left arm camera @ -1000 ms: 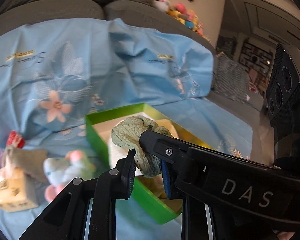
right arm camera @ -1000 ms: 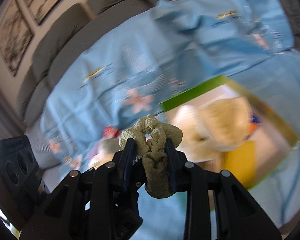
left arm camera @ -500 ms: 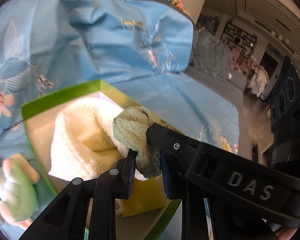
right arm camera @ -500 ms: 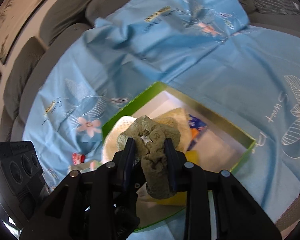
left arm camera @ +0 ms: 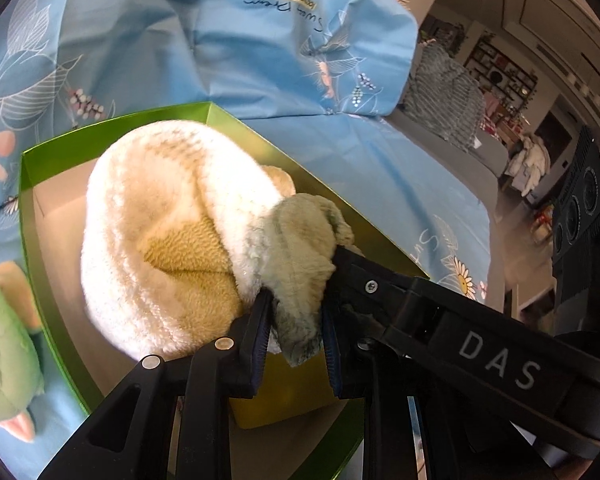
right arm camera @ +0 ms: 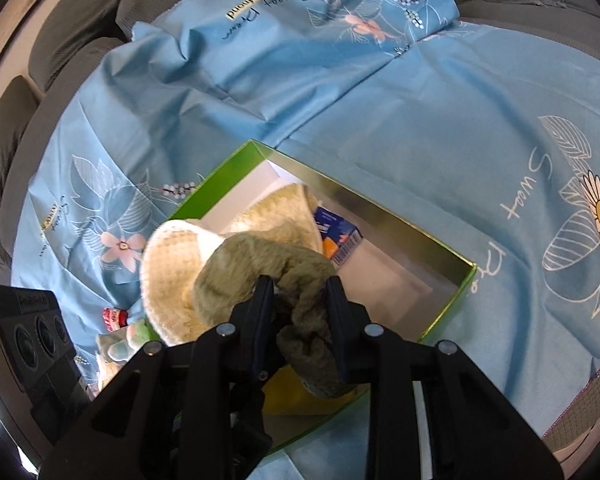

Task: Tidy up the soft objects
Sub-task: 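Carry the green scrunchie into the green box and release it, then move the right gripper back to the purple mesh bath puff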

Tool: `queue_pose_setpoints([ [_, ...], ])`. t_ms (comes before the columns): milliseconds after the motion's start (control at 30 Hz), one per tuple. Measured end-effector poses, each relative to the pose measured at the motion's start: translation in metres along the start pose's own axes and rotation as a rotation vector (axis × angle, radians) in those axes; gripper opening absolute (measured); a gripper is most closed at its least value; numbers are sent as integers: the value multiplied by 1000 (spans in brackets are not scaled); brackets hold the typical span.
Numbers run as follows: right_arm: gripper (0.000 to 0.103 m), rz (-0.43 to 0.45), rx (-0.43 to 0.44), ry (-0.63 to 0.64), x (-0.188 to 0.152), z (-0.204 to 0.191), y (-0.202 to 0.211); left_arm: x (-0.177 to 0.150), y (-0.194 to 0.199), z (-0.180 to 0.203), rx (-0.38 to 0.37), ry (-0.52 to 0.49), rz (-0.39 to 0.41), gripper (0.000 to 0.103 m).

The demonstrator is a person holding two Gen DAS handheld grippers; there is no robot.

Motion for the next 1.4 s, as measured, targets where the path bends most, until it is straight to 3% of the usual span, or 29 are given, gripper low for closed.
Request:
queue_pose_setpoints([
  [133,29,11,12,0,1,1,5,-3,10,-3,1,14,16,23],
  [233,42,41,15,19,-1,-5,14,-7,22,-3,26,7,36,32],
  [300,59,76,23,33,-1,-10,23,-12,32,-5,42,7,47,66],
  [367,61,110,37,50,-2,-15,32,-14,42,-5,43,7,67,76],
  [667,89,183,82,124,-16,-46,55,-47,107,-42,97,125,196,76],
  [900,99,184,109,226,-37,-84,56,-106,173,-113,200,307,269,76],
  [1167,99,135,175,348,-69,-136,44,-185,232,-200,384,475,286,76],
  [1300,99,89,173,399,-88,-162,27,-227,245,-244,358,641,336,76],
  [1400,99,32,188,439,-107,-181,12,-251,247,-272,364,785,311,76],
])
Point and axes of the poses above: each gripper's, at about its wrist camera, not at the fingertips, and y roughly against the way its jaws point, z to its right, x to its top, the point moved 5 cm from there along -y, roughly the way its jaws point, and after that the axes turned 10 degrees about -z, right-handed, at the moved point
